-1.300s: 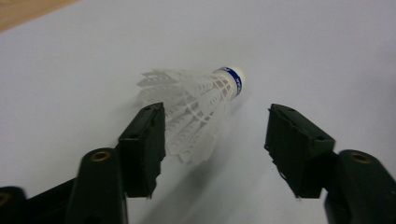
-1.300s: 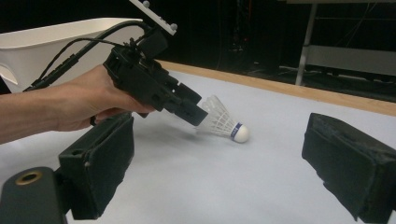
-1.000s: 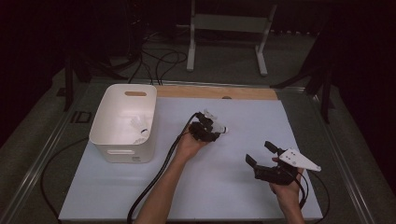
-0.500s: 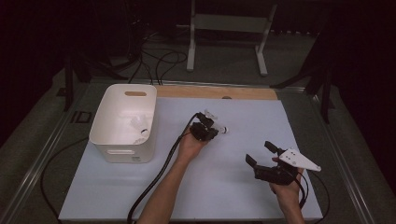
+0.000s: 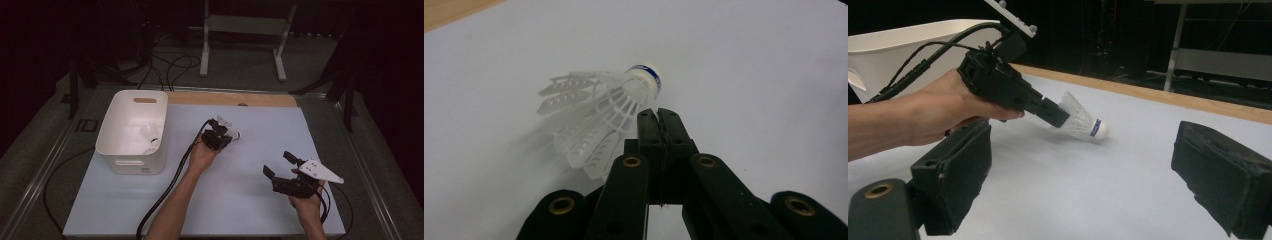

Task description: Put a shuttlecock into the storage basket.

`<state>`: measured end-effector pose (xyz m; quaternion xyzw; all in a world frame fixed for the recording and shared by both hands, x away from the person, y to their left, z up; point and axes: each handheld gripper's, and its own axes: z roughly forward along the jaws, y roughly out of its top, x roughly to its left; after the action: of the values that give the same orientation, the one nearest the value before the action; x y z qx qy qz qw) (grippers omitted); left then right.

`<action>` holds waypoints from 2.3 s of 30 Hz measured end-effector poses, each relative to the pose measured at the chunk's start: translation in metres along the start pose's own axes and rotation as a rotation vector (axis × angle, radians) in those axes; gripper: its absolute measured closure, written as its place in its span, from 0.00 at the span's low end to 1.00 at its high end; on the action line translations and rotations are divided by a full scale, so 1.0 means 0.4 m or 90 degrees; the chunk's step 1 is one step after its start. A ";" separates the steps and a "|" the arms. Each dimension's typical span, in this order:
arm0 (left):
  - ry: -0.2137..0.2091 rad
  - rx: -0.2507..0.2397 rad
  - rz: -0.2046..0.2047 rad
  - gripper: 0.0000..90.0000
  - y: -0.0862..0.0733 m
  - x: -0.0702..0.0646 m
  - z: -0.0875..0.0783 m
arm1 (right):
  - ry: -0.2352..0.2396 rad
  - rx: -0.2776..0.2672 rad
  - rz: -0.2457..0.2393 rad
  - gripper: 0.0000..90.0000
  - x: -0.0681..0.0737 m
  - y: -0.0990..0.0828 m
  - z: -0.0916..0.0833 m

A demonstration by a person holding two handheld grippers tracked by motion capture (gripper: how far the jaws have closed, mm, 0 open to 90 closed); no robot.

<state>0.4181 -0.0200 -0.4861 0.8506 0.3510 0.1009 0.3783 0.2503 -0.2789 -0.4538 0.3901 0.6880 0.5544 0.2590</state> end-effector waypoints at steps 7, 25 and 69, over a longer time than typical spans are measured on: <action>0.005 -0.009 0.003 1.00 0.006 -0.001 -0.014 | 0.001 -0.001 0.000 0.10 0.001 0.000 0.001; 0.008 -0.034 0.017 1.00 0.020 0.000 -0.063 | 0.001 0.000 -0.002 0.10 0.002 -0.001 0.001; -0.012 -0.085 0.028 1.00 0.040 0.001 -0.173 | 0.001 0.004 -0.003 0.10 0.002 -0.003 0.003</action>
<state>0.3966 0.0126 -0.4269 0.8319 0.3214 0.1242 0.4350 0.2506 -0.2775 -0.4552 0.3889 0.6907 0.5520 0.2586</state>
